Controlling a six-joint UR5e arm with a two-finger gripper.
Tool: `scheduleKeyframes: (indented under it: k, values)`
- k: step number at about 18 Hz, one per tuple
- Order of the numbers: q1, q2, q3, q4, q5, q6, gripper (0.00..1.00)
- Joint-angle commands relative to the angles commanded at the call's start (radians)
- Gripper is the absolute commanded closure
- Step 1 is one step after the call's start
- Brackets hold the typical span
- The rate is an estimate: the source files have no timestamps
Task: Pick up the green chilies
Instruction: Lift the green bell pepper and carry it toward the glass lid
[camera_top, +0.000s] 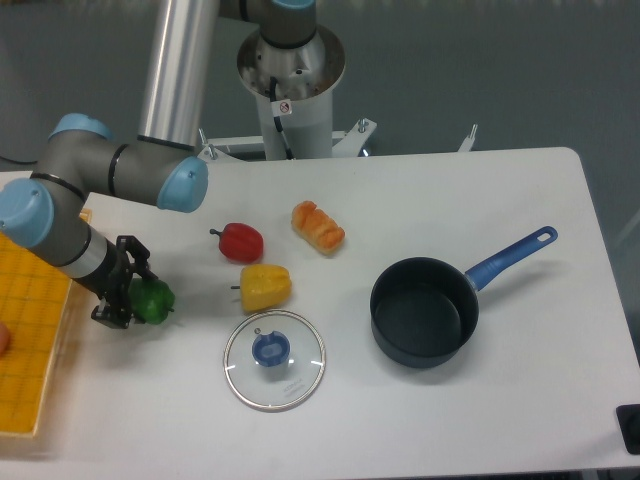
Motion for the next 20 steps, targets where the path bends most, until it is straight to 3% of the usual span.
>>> scheduleKeyframes:
  k: [4,8,14,20]
  values:
    - [0.017,0.017,0.015,-0.008,-0.003,0.000,0.38]
    - [0.061,0.034,0.064,-0.067,-0.023,0.002,0.38]
    - [0.170,0.043,0.123,-0.071,-0.116,0.008,0.38]
    - [0.245,0.064,0.123,-0.072,-0.172,0.021,0.38]
